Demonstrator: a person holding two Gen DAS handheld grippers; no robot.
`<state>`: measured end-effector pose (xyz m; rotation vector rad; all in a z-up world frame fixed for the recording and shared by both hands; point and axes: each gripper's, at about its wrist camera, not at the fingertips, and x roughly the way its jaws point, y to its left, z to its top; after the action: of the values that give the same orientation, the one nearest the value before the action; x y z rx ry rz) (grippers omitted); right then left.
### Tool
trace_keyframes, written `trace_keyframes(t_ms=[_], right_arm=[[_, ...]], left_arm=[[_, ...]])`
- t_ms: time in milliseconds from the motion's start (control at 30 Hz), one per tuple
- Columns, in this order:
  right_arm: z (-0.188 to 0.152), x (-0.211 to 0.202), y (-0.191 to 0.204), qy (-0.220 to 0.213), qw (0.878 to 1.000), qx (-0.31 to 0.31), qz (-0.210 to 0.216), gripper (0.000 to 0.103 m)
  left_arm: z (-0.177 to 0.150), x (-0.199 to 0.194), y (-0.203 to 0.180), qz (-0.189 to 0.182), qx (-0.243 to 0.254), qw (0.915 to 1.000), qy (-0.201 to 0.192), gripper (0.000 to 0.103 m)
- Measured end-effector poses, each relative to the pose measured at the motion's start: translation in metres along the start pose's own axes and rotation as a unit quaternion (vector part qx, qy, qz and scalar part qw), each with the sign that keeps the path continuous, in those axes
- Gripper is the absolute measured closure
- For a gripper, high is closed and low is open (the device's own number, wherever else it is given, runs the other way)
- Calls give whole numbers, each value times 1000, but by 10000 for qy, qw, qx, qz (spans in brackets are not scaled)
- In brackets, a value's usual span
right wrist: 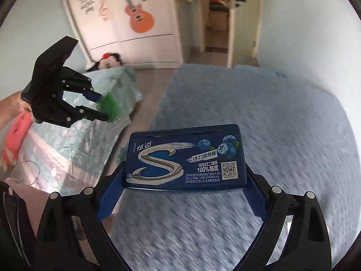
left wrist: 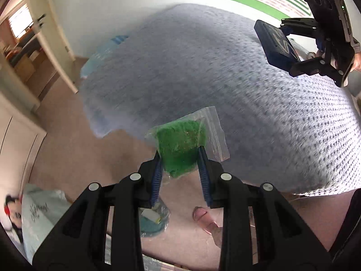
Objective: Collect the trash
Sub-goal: 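Carry the green clay bag and blue gum pack over to the teal bin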
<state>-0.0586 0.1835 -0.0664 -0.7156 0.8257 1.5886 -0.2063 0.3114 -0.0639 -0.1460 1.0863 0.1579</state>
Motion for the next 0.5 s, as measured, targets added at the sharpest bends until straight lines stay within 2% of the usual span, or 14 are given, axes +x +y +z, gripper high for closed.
trace_keyframes(t_ms=[100, 267, 500], right_arm=[[23, 24, 27, 38, 9993, -267, 277, 11], [58, 71, 74, 174, 9949, -593, 797, 11], [92, 143, 138, 556, 9821, -1093, 1428, 11]], left_arm=[[-28, -6, 24, 179, -292, 9994, 53, 75], [-75, -10, 56, 250, -836, 9960, 171, 75], [-137, -4, 100, 279, -1492, 9875, 415, 75]])
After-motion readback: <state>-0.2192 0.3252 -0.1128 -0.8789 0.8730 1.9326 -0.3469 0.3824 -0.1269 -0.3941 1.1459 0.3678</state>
